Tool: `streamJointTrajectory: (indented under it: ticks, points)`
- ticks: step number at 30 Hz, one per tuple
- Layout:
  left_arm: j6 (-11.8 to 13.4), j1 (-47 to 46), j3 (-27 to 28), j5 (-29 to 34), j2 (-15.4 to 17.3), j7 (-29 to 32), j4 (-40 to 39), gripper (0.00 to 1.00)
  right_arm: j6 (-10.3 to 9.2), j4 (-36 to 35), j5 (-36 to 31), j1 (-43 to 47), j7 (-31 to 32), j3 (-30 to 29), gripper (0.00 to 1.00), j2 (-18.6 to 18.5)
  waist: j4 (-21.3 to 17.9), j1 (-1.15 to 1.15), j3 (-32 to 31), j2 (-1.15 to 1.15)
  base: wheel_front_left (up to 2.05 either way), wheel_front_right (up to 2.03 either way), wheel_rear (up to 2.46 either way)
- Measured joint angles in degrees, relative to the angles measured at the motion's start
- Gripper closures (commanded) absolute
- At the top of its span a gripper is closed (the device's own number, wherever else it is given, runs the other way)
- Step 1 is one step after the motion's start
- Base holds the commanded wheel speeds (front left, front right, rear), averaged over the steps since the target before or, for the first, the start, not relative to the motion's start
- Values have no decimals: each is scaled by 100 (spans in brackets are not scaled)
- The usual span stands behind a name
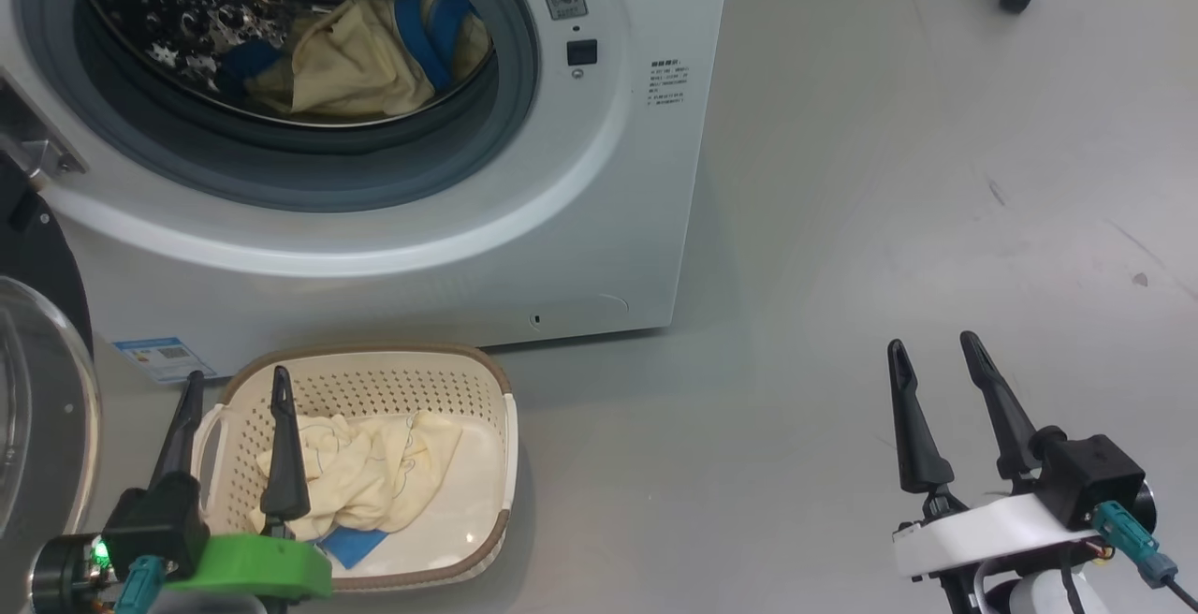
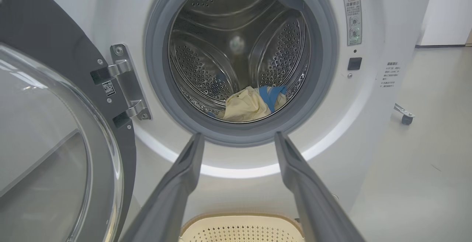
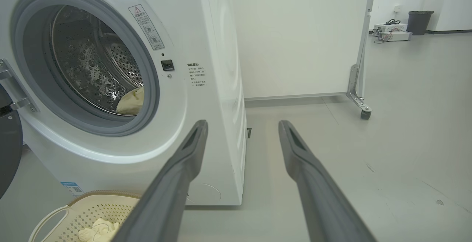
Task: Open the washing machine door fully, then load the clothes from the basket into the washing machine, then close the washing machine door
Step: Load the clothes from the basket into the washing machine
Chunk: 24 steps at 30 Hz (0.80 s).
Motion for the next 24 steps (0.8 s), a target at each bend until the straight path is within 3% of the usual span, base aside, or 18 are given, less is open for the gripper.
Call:
streamJointTrajectory:
  ticks: [10, 24]
  points:
    - [-1, 433, -47, 48, 8, 0, -135, 0, -11, -10, -1, 395, 1, 45, 0, 18, -42, 0, -440, 0, 0, 0, 0]
    - [-3, 602, -70, 89, 9, 0, -369, 0, -20, -135, -2, 462, 1, 60, 0, 25, -100, 0, -504, 0, 0, 0, 0]
